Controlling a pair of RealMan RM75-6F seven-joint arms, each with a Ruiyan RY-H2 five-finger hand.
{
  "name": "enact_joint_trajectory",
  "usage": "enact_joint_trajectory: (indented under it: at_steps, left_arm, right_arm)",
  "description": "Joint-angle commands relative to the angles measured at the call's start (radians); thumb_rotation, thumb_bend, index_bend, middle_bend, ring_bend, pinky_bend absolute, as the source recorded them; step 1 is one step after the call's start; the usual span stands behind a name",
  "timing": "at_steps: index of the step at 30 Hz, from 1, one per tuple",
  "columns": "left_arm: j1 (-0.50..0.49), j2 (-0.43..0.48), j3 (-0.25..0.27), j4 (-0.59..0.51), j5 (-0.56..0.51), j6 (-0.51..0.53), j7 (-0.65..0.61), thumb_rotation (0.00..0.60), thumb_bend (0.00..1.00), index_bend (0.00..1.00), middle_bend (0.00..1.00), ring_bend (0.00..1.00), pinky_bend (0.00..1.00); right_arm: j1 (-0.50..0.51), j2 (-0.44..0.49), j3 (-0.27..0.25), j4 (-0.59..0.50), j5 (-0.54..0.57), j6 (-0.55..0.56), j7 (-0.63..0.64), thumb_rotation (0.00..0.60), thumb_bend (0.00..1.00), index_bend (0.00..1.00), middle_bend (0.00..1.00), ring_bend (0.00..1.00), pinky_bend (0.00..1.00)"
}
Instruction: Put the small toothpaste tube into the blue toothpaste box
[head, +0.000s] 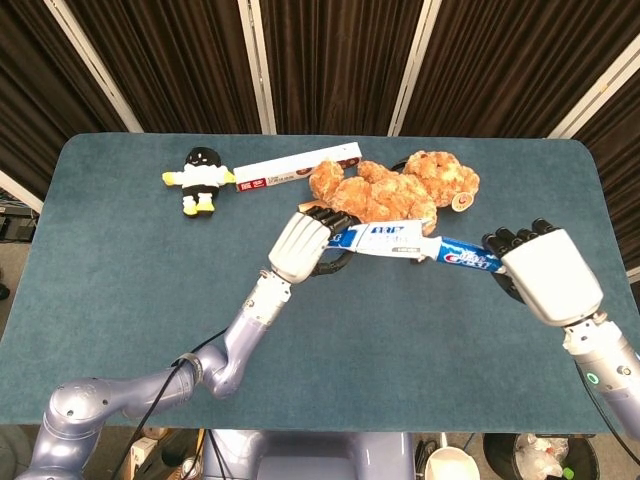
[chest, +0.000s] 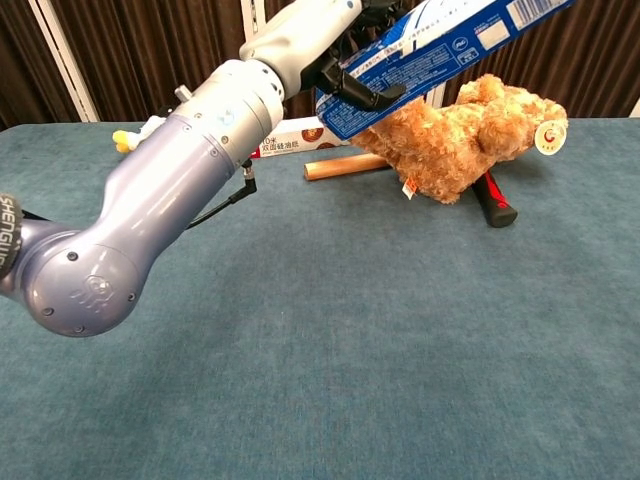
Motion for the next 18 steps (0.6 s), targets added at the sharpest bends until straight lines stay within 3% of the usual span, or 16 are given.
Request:
enact_joint_trajectory:
  at_steps: [1,18]
  left_arm:
    - [-0.002,0.002,0.004,-0.002,0.000,-0.001,0.007,0.600,0.44,0.35,0.48,0.44,0.44]
    - [0.005,0.006,0.026,-0.010,-0.020,-0.021,0.014,0.600,0.44,0.35,0.48,0.44,0.44]
  right_arm:
    - [0.005,-0.005,-0.001,-0.004,-0.006,-0.007,-0.004,0.600,0.36,0.71,0.74,0.73,0.59]
    - [0.061,-0.047,0.006,0.012,0.003,-0.090,-0.080,0.600,0.36,0.71,0.74,0.73,0.59]
